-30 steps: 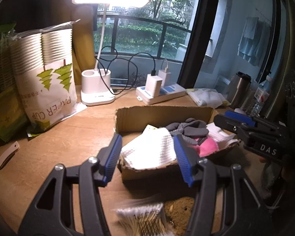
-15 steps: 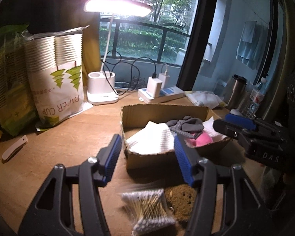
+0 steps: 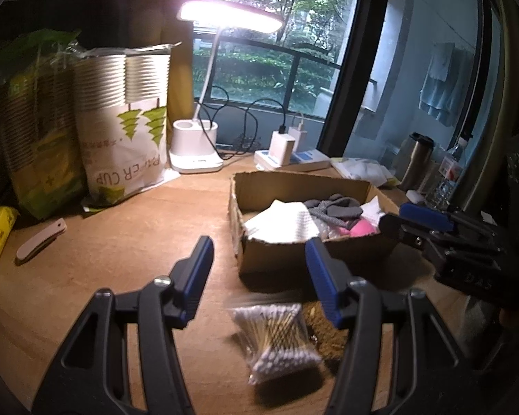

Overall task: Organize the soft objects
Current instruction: 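Grasp the brown fuzzy plush with the right tool while the left tool grasps the cotton-swab bag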

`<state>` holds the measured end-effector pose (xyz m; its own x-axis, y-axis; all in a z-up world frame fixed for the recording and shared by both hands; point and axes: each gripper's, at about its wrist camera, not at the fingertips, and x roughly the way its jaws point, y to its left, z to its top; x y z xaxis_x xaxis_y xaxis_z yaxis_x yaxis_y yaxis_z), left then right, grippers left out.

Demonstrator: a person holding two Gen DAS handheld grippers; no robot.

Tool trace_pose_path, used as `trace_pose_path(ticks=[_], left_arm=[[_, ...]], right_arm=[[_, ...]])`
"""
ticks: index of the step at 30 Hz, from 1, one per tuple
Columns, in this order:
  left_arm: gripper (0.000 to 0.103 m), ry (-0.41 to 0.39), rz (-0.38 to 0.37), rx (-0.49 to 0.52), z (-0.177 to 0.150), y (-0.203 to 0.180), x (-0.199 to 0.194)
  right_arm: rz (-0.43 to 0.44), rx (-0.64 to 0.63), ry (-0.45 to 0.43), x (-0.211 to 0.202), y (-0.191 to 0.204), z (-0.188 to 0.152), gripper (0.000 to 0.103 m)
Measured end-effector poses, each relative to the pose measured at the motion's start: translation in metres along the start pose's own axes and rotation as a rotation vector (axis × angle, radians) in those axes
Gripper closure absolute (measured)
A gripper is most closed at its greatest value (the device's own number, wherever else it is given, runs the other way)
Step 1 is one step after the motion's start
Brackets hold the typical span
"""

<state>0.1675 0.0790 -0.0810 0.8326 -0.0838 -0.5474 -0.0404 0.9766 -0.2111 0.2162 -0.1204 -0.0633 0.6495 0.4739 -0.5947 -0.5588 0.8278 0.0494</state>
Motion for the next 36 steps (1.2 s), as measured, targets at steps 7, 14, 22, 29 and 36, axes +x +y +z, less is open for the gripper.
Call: trace_pose_path(ticks=[7, 14, 22, 29, 36], left_arm=[[0.046, 0.013, 0.005, -0.015, -0.013, 0.006, -0.003], [0.046, 0.042, 0.015, -0.029, -0.03, 0.01, 0.002], [0.045, 0.092, 0.019, -0.038, -0.049, 0.012, 0.013], [0.033, 0.131, 0.006, -0.051, -0.056, 0.011, 0.023], [0.033, 0.171, 0.025, -0.038, -0.059, 0.005, 0.033]], right_arm=[[0.01, -0.006, 0.021, 0.001, 0.007, -0.012, 0.051], [0.023, -0.004, 0.06, 0.01, 0.012, -0.03, 0.051], [0.046, 0.01, 0.119, 0.027, 0.013, -0.051, 0.051], [0.076, -0.01, 0.189, 0.044, 0.022, -0.068, 0.051], [0.08, -0.01, 0.251, 0.057, 0.018, -0.078, 0.051]])
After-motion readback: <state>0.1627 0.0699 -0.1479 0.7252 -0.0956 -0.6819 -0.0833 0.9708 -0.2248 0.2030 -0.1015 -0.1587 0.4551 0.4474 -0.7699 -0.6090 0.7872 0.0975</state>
